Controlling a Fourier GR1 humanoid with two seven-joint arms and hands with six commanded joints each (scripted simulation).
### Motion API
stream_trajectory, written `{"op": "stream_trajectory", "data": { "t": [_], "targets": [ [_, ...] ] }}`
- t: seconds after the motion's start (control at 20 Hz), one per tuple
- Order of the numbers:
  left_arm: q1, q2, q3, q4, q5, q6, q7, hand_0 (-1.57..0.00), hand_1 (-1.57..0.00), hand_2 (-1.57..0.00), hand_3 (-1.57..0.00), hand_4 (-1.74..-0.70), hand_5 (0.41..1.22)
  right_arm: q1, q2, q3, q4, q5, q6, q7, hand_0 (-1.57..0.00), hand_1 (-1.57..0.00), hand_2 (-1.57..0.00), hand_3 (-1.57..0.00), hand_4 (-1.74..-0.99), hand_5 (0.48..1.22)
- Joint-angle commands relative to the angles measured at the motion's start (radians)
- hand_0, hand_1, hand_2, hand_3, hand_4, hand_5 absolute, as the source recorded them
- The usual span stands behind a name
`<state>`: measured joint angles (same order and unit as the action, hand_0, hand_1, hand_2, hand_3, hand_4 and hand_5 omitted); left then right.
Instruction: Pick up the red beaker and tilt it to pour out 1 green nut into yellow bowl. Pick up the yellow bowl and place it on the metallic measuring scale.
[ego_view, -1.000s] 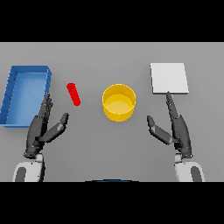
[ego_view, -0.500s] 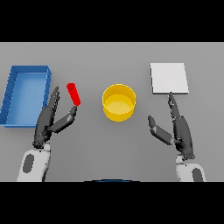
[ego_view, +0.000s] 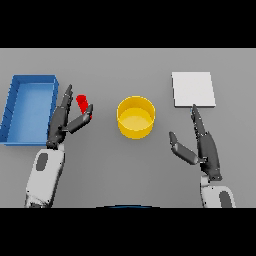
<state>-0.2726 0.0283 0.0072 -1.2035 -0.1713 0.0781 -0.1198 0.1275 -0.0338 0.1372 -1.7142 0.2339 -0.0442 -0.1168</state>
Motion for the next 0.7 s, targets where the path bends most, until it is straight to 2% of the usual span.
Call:
{"op": "stream_trajectory", "data": {
  "t": [0.0,0.35,0.45,0.65],
  "targets": [
    [-0.017,-0.006,-0.002,0.038,-0.012,0.009,-0.018,0.00,0.00,0.00,0.00,-1.18,0.631,0.001,-0.002,-0.003,0.011,-0.001,0.000,-0.005,0.00,0.00,0.00,0.00,-1.245,0.670],
    [-0.144,-0.009,0.011,0.200,-0.054,0.054,-0.064,0.00,0.00,0.00,0.00,-1.26,0.664,-0.001,0.000,0.001,-0.018,-0.005,0.004,0.013,0.00,0.00,0.00,0.00,-1.264,0.690],
    [-0.181,-0.017,0.017,0.246,-0.059,0.066,-0.081,0.00,0.00,0.00,0.00,-1.26,0.676,0.016,-0.002,0.005,-0.021,-0.007,0.011,-0.007,0.00,0.00,0.00,0.00,-1.266,0.692],
    [-0.217,-0.030,0.034,0.309,-0.058,0.088,-0.141,0.00,-0.02,-0.04,0.00,-1.30,0.715,0.022,-0.001,0.002,-0.010,-0.001,0.004,-0.005,0.00,0.00,0.00,0.00,-1.259,0.691]
  ]
}}
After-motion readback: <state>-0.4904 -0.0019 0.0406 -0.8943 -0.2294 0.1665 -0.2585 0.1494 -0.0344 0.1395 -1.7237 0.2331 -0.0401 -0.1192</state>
